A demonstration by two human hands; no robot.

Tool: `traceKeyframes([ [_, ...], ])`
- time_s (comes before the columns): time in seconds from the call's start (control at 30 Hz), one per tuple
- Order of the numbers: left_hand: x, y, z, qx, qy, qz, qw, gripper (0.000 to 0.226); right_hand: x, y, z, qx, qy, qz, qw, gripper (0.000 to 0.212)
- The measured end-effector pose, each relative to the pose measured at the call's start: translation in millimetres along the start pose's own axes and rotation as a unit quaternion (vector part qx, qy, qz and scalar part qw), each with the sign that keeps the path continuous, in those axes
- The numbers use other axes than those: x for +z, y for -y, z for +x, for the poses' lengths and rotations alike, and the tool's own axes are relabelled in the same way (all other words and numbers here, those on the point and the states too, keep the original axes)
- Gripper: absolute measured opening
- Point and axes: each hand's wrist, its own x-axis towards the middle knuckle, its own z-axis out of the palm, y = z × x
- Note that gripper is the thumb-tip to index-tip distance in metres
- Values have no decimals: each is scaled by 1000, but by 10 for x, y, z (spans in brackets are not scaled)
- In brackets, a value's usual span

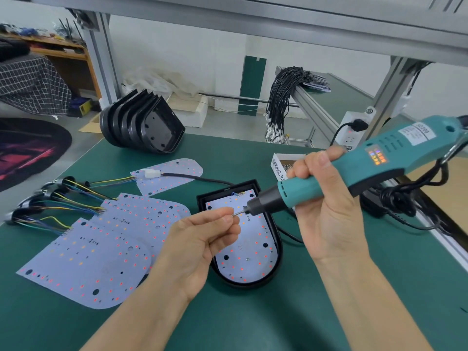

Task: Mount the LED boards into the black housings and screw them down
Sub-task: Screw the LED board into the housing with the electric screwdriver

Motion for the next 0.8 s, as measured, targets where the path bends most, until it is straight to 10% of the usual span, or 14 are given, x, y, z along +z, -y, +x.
traceKeyframes([
  [0.8, -4, -54, 70, 108, 6, 98, 989, 17, -30, -104, 38, -3, -91, 65, 994, 14],
])
